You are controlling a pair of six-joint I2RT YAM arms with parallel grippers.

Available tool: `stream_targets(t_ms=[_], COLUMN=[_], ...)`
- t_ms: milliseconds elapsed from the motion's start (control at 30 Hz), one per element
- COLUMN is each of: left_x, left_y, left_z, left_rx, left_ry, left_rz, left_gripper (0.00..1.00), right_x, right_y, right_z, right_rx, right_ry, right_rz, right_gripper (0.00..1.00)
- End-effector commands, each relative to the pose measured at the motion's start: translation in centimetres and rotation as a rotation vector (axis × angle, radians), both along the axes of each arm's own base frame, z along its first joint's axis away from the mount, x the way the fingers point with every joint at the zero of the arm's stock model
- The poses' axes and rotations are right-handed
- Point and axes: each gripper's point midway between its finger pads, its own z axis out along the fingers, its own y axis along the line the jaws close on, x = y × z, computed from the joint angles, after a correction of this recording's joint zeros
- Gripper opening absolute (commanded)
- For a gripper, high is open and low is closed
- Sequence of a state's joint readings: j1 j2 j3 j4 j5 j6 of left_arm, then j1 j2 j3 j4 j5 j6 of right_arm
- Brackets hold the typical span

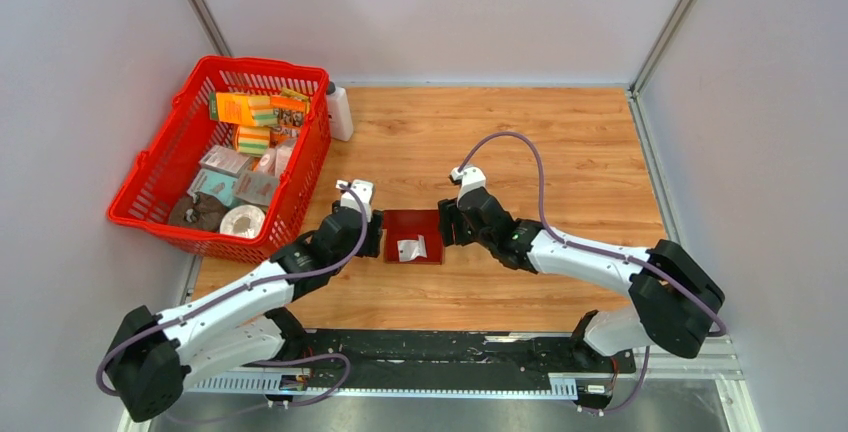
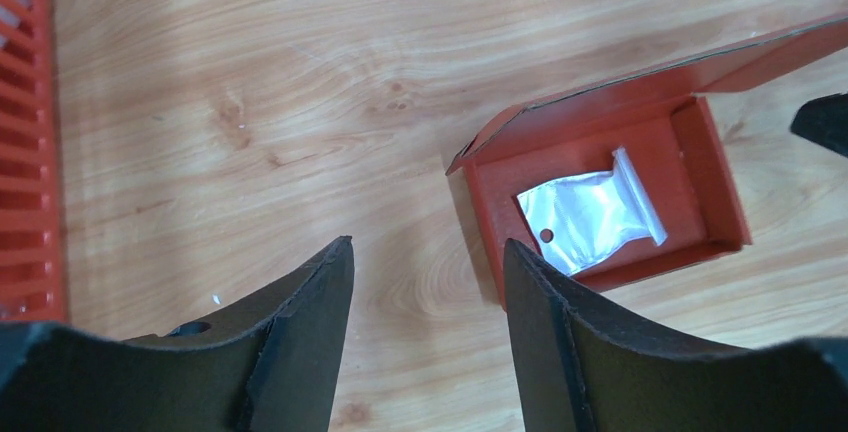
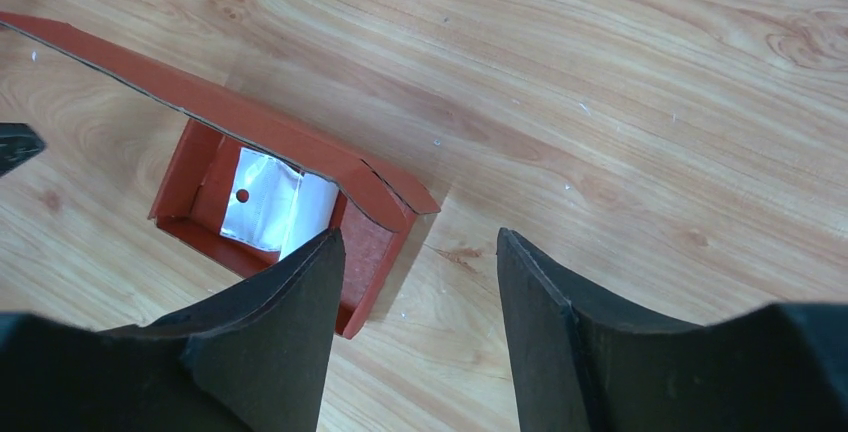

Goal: Fold the paper box

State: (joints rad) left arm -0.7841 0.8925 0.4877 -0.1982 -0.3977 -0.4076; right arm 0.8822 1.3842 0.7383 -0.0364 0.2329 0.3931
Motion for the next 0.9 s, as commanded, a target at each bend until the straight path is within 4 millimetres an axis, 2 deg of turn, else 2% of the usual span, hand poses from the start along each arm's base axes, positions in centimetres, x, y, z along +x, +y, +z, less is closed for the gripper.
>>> stream_targets(t_ms=[0, 233, 400, 600, 633, 867], left_x=[2.2, 3.9, 4.2, 4.4, 4.4, 4.4], left_y=[-2.3, -2.8, -3.8, -4.3, -4.4, -4.8], left_z=[2.2, 1.7, 1.9, 1.2, 1.1, 1.2], left_rx=[0.025, 0.073, 0.074, 0.074, 0.073, 0.059], left_ry=[-0.070, -0.060, -0.057, -0.034, -0.030, -0.012], left_rz=[-0.133, -0.176, -0.235, -0.251, -0.251, -0.247], left_gripper=[0.64, 0.63, 0.60, 0.45, 0.39, 0.23], right_x=[0.9, 1.3, 1.4, 1.5, 1.6, 1.7], right_y=[1.4, 2.6, 3.3, 3.6, 3.7, 3.8], right_z=[2.2, 2.7, 2.2, 1.9, 2.1, 1.9], right_rx=[-0.003, -0.018, -0.021, -0.019, -0.016, -0.025], right_ry=[-0.068, -0.090, -0.073, -0.064, -0.067, -0.061], right_rz=[0.062, 0.128, 0.156, 0.158, 0.156, 0.137], right_gripper=[0.59, 0.56, 0.51, 0.43, 0.38, 0.20])
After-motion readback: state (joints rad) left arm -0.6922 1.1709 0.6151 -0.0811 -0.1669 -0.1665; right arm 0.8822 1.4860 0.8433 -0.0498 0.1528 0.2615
